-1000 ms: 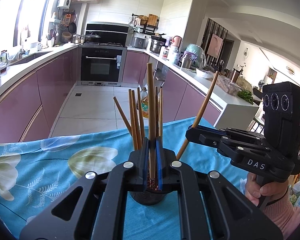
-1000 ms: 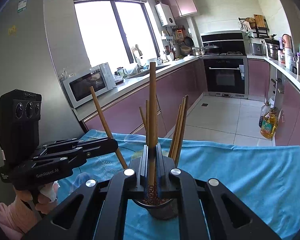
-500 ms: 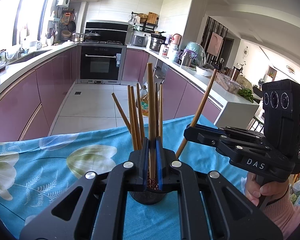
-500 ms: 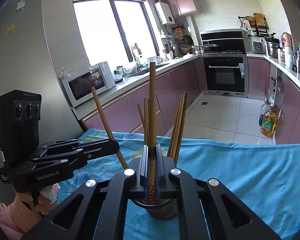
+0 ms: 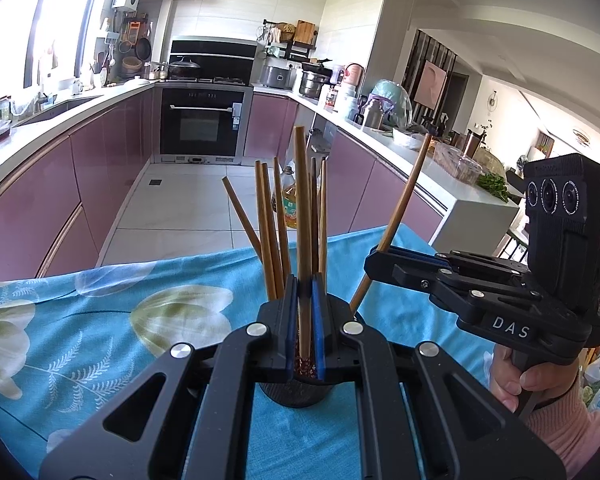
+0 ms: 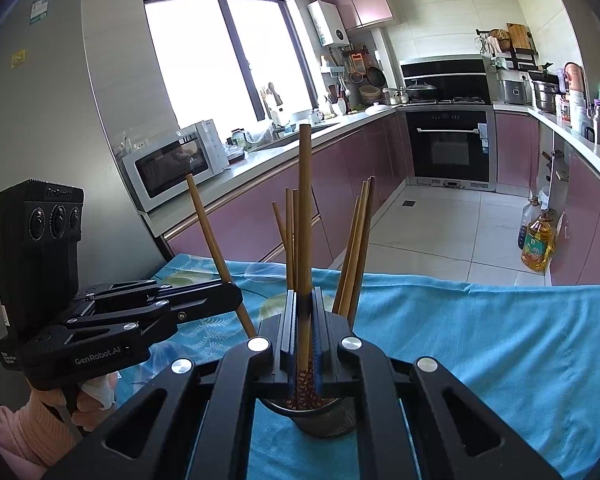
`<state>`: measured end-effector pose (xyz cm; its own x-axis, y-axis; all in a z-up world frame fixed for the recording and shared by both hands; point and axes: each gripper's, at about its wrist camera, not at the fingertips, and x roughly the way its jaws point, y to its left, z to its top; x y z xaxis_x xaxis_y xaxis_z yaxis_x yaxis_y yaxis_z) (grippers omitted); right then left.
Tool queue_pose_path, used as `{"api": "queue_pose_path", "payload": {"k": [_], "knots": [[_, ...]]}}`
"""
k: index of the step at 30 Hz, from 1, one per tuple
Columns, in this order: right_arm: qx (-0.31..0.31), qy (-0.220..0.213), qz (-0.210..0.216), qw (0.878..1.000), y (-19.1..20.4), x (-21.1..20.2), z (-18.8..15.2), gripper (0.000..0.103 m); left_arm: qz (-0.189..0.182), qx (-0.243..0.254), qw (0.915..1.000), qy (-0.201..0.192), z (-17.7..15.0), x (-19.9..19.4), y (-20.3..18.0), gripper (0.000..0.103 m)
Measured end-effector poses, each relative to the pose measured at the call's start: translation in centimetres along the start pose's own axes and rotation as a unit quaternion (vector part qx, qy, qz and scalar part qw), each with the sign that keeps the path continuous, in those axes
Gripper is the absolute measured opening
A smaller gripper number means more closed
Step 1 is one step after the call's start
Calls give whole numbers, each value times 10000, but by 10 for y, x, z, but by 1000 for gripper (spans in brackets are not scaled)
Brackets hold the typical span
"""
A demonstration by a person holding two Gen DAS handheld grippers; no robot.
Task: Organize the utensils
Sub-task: 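Lower the left gripper's chopstick into the mesh cup while the right gripper inserts its own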
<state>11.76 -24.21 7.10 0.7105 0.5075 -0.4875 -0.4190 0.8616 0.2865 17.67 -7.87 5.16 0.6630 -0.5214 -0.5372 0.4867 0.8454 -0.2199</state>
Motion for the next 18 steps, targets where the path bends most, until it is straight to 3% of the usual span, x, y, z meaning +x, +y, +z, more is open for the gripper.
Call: {"api": "queue_pose_path", "payload": {"k": [18], "knots": [[23, 43, 4, 10000, -1, 5, -4, 6, 7, 5, 10000, 31, -4, 4, 2, 8]]}}
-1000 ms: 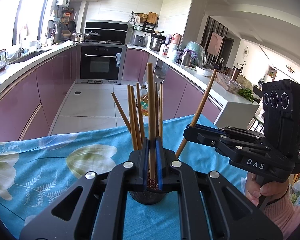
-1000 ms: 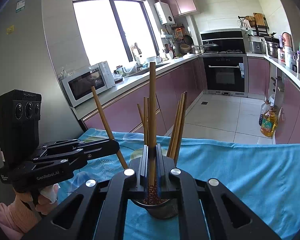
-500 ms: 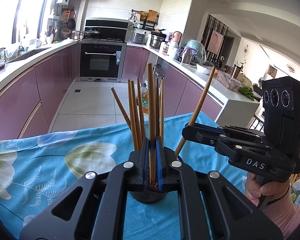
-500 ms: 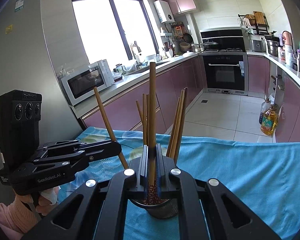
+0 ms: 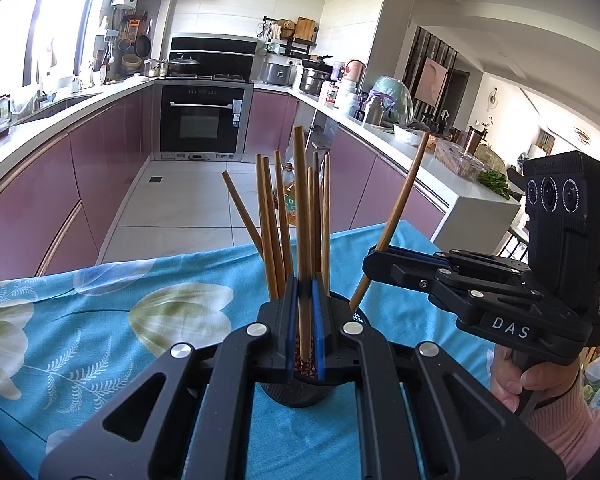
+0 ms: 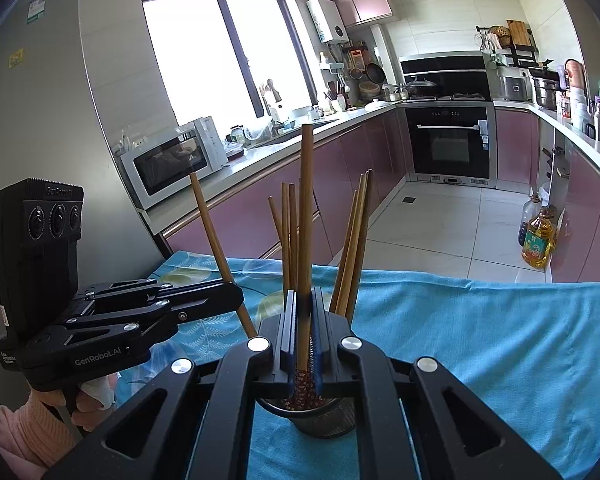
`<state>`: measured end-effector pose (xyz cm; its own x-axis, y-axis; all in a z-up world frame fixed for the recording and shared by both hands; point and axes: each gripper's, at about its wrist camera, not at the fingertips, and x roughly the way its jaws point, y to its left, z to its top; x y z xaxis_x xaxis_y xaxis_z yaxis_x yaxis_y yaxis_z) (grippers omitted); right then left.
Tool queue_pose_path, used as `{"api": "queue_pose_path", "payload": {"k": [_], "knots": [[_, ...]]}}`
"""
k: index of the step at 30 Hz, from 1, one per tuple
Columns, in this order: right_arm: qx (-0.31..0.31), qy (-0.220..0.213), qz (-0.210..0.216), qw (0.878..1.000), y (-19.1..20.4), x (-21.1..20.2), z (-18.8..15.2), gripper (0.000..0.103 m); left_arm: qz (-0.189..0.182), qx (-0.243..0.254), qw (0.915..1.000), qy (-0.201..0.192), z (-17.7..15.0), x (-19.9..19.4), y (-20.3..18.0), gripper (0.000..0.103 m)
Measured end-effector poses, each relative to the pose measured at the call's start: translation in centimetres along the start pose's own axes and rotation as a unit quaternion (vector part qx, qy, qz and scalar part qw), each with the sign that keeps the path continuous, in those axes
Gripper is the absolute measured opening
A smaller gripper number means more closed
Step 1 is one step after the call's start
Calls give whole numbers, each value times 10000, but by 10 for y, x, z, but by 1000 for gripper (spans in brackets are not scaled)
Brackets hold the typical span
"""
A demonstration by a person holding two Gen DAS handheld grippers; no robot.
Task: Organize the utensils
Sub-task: 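Lower the left gripper's chopstick into the mesh cup while the right gripper inserts its own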
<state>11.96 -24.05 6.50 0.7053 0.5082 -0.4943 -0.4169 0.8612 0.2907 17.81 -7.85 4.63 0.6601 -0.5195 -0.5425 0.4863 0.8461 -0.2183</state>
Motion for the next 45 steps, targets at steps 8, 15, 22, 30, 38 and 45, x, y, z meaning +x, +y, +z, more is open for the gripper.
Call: {"api": "queue_pose_path", "payload": {"k": [8, 15, 22, 30, 38, 45], "knots": [[-10, 34, 3, 10000, -1, 3, -2, 6, -3, 8, 10000, 8, 0, 1, -1, 8], [-8, 46, 3, 10000, -1, 6, -2, 6, -1, -3, 10000, 11, 0, 1, -1, 8], [-19, 52, -2, 10000, 0, 8, -1, 6, 21, 3, 10000, 21, -2, 4, 0, 8], [-14, 54, -2, 10000, 0, 8, -1, 6, 32, 8, 10000, 28, -2, 4, 0, 8], [0, 50, -5, 10000, 0, 8, -1, 6, 32, 8, 10000, 30, 0, 3, -1, 8], [35, 46, -10, 10000, -3, 12, -2, 6, 48, -26, 10000, 45, -4, 7, 3, 8]]}}
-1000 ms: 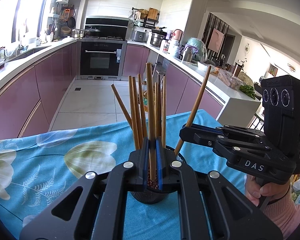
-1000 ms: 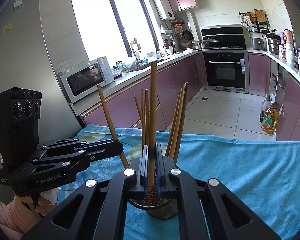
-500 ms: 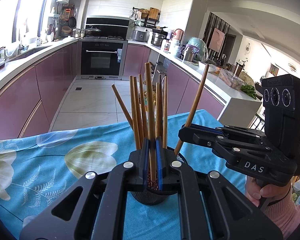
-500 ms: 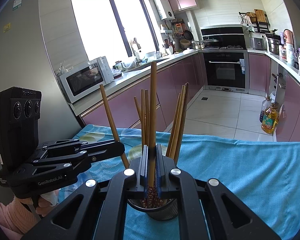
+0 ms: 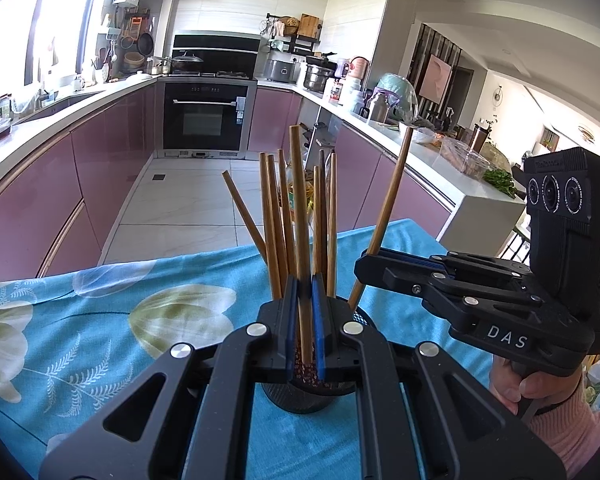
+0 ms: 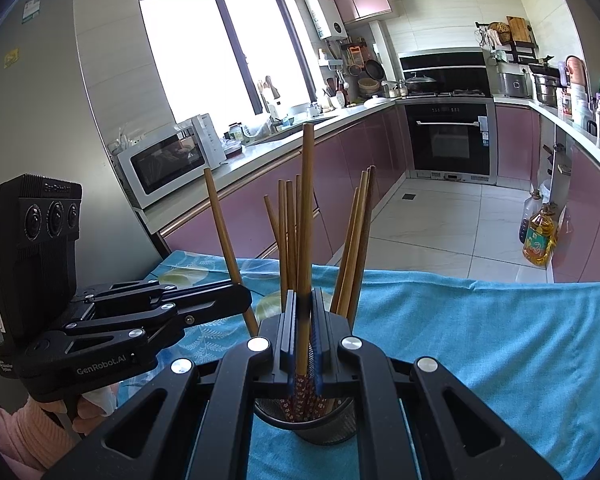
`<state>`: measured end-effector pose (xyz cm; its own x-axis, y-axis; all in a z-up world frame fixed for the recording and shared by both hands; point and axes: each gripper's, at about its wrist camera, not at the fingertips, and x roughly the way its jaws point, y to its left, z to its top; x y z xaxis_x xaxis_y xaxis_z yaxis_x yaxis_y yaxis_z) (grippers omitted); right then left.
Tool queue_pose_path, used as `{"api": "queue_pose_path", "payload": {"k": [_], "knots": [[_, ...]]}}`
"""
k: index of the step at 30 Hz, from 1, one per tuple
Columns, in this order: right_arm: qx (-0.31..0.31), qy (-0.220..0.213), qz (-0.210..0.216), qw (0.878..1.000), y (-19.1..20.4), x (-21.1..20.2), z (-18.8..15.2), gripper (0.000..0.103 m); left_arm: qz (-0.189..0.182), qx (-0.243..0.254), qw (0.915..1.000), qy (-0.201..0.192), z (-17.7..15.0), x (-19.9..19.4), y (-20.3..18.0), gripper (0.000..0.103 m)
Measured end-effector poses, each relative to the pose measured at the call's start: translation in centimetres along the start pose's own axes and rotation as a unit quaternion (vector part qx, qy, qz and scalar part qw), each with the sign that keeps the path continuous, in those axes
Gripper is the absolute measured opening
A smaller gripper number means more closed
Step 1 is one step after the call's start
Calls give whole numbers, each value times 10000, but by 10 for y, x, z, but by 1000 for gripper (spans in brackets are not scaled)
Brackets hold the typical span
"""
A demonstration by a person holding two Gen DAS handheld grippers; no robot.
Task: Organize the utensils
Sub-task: 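Lower the left gripper's chopstick into the mesh cup while the right gripper inserts its own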
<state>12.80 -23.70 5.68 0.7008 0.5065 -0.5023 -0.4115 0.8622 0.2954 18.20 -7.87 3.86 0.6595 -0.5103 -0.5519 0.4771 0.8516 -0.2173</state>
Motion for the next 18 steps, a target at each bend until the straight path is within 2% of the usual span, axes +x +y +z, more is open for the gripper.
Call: {"api": "queue_pose_path", "payload": {"k": [18], "knots": [[30, 19, 1, 10000, -3, 6, 2, 6, 41, -42, 10000, 35, -9, 2, 15, 8]]}}
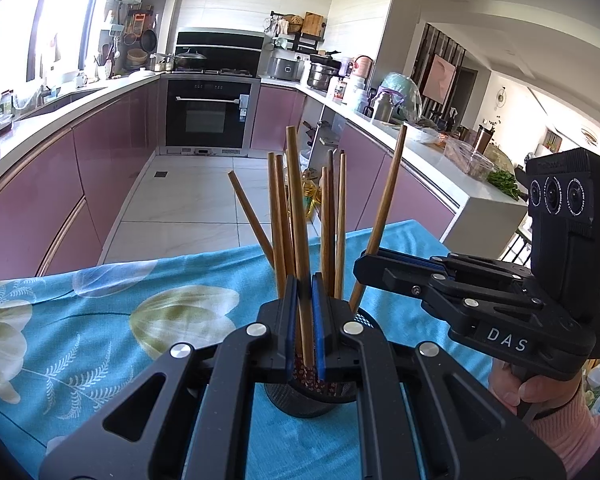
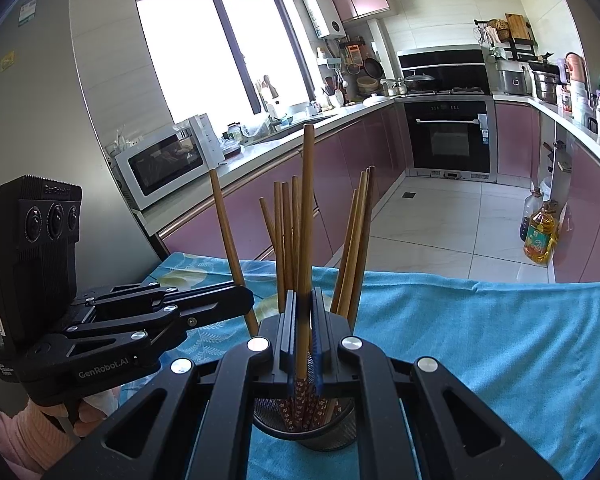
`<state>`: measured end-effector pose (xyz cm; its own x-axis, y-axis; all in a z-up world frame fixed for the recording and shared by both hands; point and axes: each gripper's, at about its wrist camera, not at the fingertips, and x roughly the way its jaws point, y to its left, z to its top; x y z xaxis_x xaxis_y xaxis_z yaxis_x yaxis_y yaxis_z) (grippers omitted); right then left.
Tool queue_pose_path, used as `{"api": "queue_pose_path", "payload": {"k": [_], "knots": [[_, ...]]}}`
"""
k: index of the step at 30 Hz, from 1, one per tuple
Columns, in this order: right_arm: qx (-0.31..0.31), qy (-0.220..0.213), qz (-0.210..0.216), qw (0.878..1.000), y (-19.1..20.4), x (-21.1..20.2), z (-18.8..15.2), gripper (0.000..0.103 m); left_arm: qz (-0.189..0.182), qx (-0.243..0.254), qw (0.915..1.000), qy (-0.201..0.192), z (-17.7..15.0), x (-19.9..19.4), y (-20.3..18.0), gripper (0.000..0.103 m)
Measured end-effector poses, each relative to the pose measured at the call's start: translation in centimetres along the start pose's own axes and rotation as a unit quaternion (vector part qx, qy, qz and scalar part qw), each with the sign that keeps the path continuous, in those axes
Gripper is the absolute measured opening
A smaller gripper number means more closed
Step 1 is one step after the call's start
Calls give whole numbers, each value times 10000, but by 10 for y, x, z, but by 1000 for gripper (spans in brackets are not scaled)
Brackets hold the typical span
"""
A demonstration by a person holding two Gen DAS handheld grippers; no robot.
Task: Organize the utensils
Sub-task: 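Lower the left gripper's chopstick into the mesh cup while the right gripper inserts its own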
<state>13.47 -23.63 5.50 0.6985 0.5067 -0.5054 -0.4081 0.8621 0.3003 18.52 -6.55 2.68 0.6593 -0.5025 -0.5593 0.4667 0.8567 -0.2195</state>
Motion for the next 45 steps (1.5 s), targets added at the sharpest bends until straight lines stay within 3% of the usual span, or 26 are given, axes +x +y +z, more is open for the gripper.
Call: {"api": "queue_pose_path", "payload": {"k": [28, 45], "knots": [[20, 48, -11, 10000, 0, 8, 1, 6, 2, -39, 10000, 29, -1, 1, 6, 8], [82, 111, -38, 9999, -5, 16, 3, 7, 103, -108, 9999, 65, -15, -4, 32, 8]]}}
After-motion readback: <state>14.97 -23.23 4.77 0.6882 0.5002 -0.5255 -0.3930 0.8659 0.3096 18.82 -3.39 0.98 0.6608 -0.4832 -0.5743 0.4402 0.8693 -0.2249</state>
